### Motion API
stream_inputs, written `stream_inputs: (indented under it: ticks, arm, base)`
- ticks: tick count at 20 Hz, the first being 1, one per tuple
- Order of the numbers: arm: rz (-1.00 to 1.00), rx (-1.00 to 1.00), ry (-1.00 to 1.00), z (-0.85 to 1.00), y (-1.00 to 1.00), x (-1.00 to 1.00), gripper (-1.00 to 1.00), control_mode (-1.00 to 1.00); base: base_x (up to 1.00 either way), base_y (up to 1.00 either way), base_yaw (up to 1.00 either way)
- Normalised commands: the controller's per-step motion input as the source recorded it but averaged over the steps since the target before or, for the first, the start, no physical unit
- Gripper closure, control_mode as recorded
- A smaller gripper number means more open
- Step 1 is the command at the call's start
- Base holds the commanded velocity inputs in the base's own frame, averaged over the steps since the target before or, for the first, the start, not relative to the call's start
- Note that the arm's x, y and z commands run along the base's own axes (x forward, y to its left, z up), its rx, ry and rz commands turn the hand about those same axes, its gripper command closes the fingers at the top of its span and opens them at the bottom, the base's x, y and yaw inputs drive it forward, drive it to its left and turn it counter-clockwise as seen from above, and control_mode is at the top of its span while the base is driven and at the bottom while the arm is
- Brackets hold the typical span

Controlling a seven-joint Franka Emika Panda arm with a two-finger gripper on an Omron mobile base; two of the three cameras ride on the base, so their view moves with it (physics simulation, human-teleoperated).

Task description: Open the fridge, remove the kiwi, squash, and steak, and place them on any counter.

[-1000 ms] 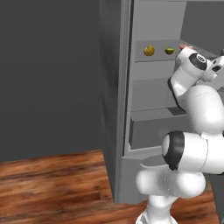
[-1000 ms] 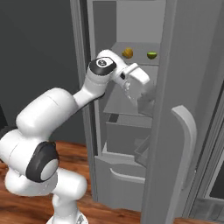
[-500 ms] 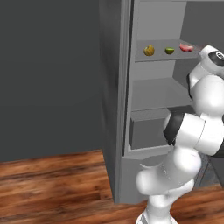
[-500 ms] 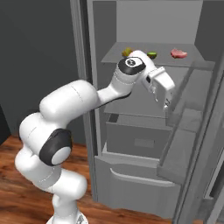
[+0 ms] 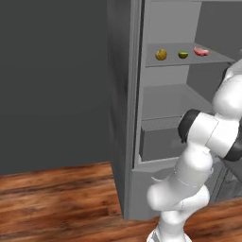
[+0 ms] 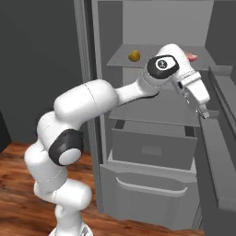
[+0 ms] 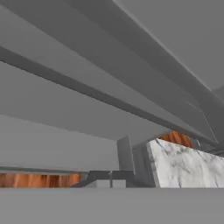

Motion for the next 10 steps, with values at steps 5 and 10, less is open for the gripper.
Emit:
stream_inputs:
  ticks: [5,10]
  arm:
    - [0.11,-0.07,-0.34,0.00,0.97,-0.94,1.00,-1.00]
    - [0.23,-0.11,-0.36,-0.26,1.00,-0.80,1.00,-1.00]
  base:
    - [0.00,0.00,0.00]
    - [0.00,0.00,0.00]
